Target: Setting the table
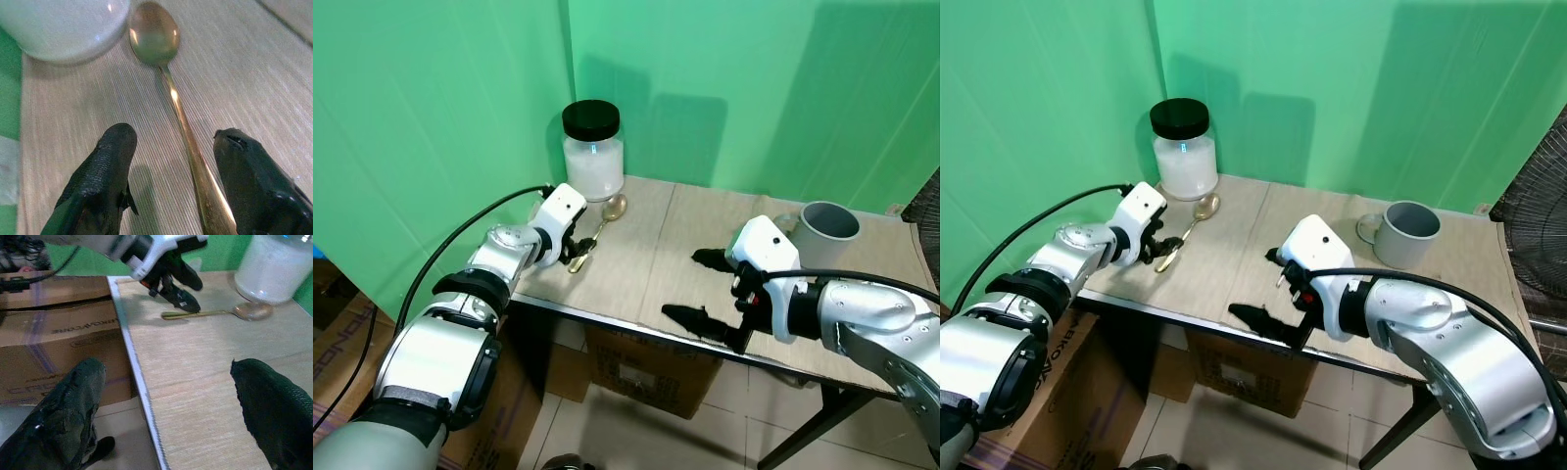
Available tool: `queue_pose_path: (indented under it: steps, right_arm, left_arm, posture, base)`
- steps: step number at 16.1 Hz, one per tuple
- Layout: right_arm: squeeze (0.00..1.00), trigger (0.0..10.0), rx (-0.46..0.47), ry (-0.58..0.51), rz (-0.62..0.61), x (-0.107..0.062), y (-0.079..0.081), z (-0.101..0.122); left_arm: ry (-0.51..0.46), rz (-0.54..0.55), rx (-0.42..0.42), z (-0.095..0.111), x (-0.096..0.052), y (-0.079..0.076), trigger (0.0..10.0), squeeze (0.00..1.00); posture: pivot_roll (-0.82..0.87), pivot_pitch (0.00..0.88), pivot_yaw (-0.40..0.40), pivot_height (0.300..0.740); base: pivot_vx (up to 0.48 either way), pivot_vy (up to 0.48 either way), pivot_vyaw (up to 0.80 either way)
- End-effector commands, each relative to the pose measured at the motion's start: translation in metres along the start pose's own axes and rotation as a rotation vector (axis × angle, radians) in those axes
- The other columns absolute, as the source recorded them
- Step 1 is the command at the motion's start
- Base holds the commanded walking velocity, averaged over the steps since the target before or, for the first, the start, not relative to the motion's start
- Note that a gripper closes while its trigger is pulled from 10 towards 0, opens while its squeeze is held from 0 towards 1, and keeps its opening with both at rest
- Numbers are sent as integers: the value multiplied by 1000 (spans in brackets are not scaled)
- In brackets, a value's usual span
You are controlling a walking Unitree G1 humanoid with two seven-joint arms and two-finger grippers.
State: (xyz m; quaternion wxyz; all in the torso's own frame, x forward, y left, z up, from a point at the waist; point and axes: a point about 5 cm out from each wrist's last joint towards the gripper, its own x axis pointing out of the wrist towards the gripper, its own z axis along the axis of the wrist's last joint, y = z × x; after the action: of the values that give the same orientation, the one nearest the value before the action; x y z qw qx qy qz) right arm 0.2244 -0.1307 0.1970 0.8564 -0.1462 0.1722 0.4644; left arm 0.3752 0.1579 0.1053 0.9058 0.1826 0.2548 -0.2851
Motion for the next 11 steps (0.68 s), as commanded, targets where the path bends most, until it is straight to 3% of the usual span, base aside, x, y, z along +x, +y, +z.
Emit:
queue_pose_path:
  steps: [1,5,11]
  right_arm:
    - [0,10000,-13,8,14,-1,2,3]
    - [0,10000,-5,19,17,-2,4,2]
    - [0,10000,7,33,20,-4,7,1]
  left_arm:
    - [-5,-9,26,9,0,1,0,0]
    - [-18,-52,-6,8,0,-1,0,0]
    - [58,-66,36,-8,4,-9,0,0]
  posture:
    - [-30,0,57,740]
    - [-34,0,64,740]
    - [-44,0,70,740]
  base:
    - [0,0,0]
    - [0,0,0]
    - [0,0,0]
